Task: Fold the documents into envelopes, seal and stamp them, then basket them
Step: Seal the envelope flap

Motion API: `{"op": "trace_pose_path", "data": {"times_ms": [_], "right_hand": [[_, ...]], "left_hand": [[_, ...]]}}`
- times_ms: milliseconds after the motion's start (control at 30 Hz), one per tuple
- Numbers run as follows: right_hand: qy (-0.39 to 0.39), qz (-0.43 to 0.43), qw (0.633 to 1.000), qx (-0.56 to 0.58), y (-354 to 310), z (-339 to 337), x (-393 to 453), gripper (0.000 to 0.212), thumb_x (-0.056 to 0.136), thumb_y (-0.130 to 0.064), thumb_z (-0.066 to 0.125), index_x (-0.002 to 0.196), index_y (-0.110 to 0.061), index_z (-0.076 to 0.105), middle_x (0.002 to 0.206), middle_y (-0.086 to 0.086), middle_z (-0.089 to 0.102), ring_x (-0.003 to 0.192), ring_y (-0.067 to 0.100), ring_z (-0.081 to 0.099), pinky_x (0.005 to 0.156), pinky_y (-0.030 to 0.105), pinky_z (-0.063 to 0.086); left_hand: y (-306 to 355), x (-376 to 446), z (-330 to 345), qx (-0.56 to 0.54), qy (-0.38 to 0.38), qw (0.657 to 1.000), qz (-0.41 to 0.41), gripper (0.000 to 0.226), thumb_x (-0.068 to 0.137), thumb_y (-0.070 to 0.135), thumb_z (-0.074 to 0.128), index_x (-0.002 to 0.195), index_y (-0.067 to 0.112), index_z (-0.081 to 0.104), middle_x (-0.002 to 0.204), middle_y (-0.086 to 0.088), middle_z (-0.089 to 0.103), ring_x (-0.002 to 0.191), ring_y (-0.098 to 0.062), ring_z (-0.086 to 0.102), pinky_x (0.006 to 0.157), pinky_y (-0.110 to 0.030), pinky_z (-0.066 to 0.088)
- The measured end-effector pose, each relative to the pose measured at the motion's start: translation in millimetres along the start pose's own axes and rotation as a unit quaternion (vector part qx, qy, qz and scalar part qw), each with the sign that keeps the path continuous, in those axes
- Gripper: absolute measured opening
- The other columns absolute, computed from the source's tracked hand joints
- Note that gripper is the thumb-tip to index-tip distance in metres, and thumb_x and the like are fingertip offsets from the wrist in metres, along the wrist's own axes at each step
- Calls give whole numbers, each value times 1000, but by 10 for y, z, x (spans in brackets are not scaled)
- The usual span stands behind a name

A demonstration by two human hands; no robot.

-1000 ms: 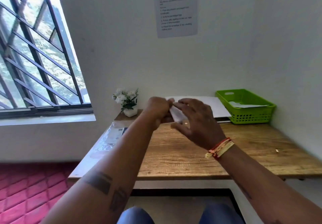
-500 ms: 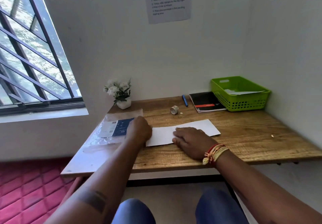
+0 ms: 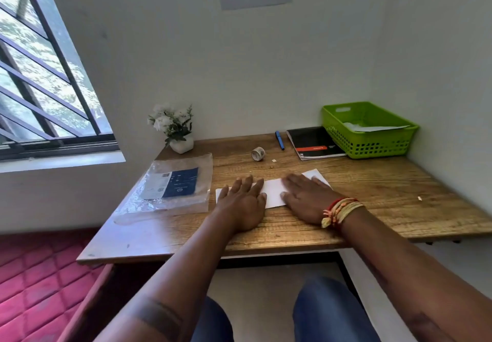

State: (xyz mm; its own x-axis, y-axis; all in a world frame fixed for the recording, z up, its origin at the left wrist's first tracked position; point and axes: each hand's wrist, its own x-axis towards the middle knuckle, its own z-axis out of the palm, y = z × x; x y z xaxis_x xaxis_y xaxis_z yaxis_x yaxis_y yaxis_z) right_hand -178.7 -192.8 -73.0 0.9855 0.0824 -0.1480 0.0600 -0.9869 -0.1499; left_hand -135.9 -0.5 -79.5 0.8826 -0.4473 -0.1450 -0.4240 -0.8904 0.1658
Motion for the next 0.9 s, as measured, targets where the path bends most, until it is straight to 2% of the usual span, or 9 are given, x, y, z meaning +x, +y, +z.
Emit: {"op": "trace_pose_path", "data": {"times_ms": [133,300,367,467,533,600,733,800,900], "right_hand": [[0,72,997,-4,347,-32,-17,68,105,-56,15,162,-23,-1,169,-4,-8,156,15,-3,125,40,1],[-26,85,995,-42,406,-102,0,68,104,-54,15,162,-21,2,170,0,-3,156,21,1,125,44,0],[-25,100,989,-101,323,-221,55,65,103,-52,21,159,-18,23,167,5,19,153,28,17,125,51,5],[31,89,977,-190,135,-429,233,46,100,-41,40,134,-16,58,143,9,56,138,31,44,121,57,16],[112,54,983,-136,27,-469,477,37,96,-37,49,125,-18,63,130,9,64,122,30,57,110,51,38],[170,22,985,-12,-20,-449,747,42,93,-40,56,130,-22,61,128,11,65,113,31,62,99,47,50],[196,12,973,124,-62,-419,1218,57,90,-51,63,139,-24,54,135,10,61,115,32,62,100,46,51],[209,6,966,152,-41,-355,1394,55,90,-46,66,138,-21,55,133,8,63,116,30,61,101,42,50],[229,-4,949,217,62,-274,1529,45,88,-42,72,128,-22,63,117,3,68,104,21,64,90,30,50]], "left_hand": [[-15,1,8,-4,-8,1000,-2,61,108,55,15,163,38,-3,172,2,-13,159,-23,-13,127,-52,-5],[6,59,-13,-18,-28,999,-25,64,107,53,19,164,37,-4,173,-2,-14,158,-26,-14,127,-55,-5],[72,68,-57,-22,-8,999,-35,65,105,48,32,165,33,11,173,-7,4,159,-33,3,126,-59,8],[193,147,-128,-4,132,990,-58,46,99,30,54,144,20,52,147,-14,47,136,-36,45,113,-53,38],[212,288,-179,-72,193,976,-70,35,96,20,58,130,16,63,134,-11,58,122,-32,56,103,-49,49],[211,413,-272,-173,228,954,-87,30,93,13,57,121,14,69,124,-9,66,111,-28,62,95,-44,55],[120,727,-565,-261,279,916,-122,21,94,8,58,106,9,75,110,-8,73,104,-24,66,81,-31,48],[27,933,-589,-285,298,900,-142,25,95,7,56,108,9,77,114,-8,74,107,-24,67,82,-29,48],[-80,1136,-422,-347,302,876,-144,29,98,7,56,118,16,74,123,-1,72,103,-13,62,85,-25,44]]}}
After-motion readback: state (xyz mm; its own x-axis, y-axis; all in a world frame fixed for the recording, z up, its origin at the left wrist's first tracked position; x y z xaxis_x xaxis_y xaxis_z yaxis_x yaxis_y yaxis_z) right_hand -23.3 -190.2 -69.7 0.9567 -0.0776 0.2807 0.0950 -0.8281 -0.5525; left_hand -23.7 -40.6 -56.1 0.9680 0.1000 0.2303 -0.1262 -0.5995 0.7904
